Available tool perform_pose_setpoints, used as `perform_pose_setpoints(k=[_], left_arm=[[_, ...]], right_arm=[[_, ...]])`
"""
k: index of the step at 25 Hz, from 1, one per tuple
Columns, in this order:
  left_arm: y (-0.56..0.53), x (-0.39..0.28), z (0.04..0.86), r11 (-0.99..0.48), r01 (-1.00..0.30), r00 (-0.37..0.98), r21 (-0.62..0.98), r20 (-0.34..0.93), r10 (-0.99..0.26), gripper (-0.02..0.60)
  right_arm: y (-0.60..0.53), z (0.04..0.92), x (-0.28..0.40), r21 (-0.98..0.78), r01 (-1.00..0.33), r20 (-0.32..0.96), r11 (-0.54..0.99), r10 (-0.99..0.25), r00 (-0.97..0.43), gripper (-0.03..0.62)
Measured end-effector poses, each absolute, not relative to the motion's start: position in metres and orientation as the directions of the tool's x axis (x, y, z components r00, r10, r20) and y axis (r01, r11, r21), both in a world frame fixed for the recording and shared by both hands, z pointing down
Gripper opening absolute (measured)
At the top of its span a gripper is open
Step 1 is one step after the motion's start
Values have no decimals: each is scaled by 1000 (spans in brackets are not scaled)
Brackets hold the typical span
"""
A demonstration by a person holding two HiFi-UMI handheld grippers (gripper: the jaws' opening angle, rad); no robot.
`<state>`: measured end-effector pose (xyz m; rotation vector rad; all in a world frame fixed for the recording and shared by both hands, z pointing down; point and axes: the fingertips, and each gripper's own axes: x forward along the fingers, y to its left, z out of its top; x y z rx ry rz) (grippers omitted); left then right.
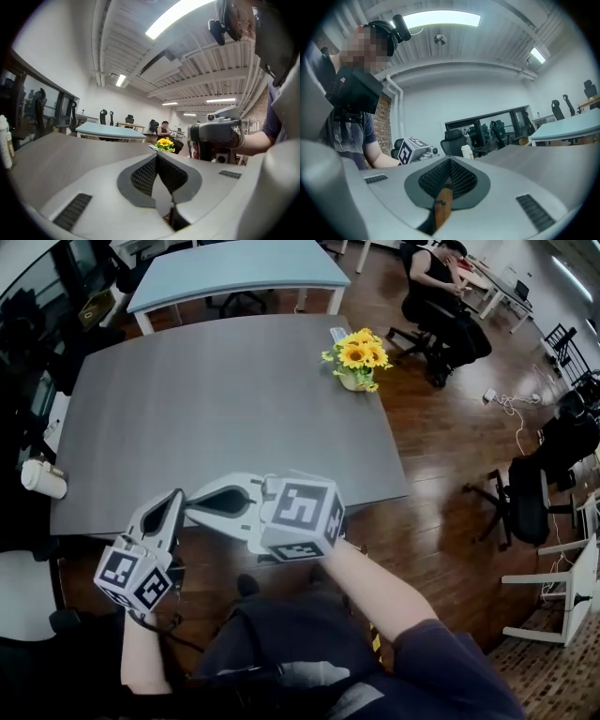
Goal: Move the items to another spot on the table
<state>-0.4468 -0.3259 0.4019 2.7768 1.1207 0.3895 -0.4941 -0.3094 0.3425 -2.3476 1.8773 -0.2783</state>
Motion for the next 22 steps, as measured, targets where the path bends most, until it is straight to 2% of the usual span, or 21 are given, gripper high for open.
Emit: perform_pose_setpoints(k=[8, 11, 17, 22], left_arm=[[-235, -460, 406, -759, 626, 720, 182, 240, 651, 17], [-193, -470, 408, -752, 640, 707, 160, 261, 657, 17], [-140, -477, 409, -734, 633, 694, 245, 241, 679, 17], [-104, -483, 411, -704, 670, 655, 237, 257, 710, 17]], right_arm=[[-210, 340, -506, -217, -955, 16, -204, -979, 205, -21], [-171, 339, -511, -223, -953, 1, -206, -978, 211, -21], [-118, 343, -522, -237, -948, -5, -212, -976, 219, -21], [-87, 345, -522, -255, -937, -5, -237, -969, 247, -21]])
